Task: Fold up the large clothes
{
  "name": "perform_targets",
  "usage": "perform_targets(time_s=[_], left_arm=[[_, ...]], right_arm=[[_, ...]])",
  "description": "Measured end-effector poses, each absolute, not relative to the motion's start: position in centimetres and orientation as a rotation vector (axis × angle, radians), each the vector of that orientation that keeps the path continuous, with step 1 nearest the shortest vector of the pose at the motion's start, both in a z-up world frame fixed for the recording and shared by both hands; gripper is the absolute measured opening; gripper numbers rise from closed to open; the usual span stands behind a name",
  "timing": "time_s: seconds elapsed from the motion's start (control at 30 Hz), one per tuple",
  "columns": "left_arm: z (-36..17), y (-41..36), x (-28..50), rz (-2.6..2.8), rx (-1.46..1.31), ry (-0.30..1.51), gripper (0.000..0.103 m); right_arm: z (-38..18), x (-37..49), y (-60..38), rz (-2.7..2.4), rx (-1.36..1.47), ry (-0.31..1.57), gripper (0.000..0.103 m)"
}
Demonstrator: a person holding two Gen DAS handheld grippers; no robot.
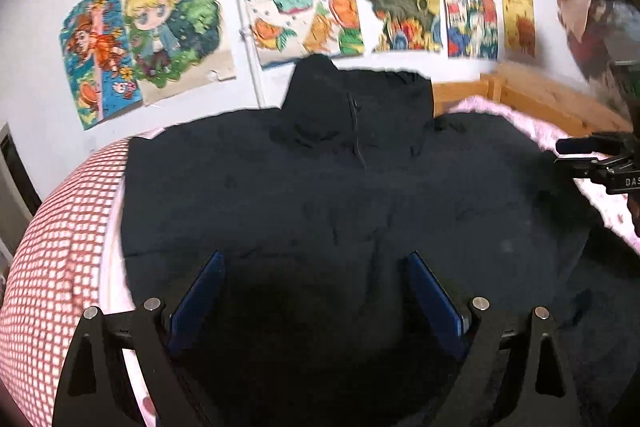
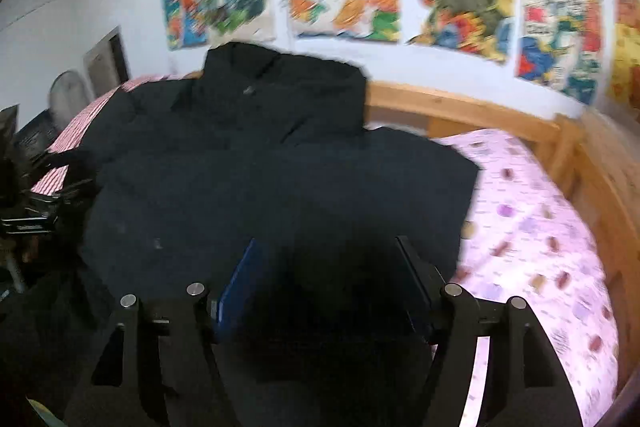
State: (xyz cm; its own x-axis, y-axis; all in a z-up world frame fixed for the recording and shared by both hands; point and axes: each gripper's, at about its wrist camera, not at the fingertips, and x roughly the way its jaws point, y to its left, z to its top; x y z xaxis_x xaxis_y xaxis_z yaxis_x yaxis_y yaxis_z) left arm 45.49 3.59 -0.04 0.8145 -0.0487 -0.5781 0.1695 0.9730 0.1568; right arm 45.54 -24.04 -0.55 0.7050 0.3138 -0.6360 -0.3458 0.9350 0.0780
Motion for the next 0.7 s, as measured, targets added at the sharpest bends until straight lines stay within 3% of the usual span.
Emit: perform_targets(time_s=[0.17,0.6,0.7], left_arm=[[-2.4,2.7,47.1,-0.098,0.272,0.687,0.097],[-7.0,1.9,48.5,-0.071,0.373,0.729,0.103],[-7.0,1.9,48.4,-0.07,0.378,0.723,0.103]], right_arm=[[-6.3,47.6,-21.0,0.416,-0.124,0.88,0.063],[-11.3,47.1,-20.6,0.42,-0.119,0.872,0.065],[-11.2,46.1,-20.5,0.419,-0.121,0.836,0.07]])
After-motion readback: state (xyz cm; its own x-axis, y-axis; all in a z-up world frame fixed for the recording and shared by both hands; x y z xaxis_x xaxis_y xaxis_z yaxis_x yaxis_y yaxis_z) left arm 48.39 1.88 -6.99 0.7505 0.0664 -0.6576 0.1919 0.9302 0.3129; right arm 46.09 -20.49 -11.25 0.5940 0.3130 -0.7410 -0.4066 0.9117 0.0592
